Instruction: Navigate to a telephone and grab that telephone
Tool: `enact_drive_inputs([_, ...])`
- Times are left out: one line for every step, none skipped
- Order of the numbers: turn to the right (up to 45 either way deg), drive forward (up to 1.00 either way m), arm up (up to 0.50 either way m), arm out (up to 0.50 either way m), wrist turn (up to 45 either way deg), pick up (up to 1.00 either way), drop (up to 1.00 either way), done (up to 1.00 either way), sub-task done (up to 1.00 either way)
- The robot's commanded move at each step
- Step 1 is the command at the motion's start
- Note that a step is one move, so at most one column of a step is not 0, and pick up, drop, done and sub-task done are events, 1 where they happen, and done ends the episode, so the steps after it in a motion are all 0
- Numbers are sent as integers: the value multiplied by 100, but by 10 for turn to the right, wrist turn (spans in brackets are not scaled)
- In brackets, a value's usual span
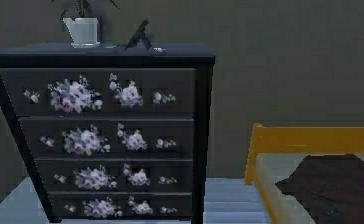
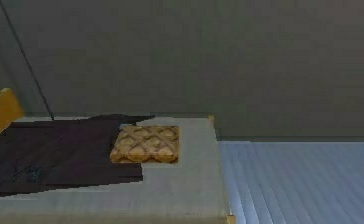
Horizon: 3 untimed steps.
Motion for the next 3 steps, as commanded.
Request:
enact_drive_inputs([360,0,0,0,0,0,0,0,0])
enact_drive_inputs([0,50,0,0,0,0,0,0,0])
enact_drive_inputs([-450,0,0,0,0,0,0,0,0])
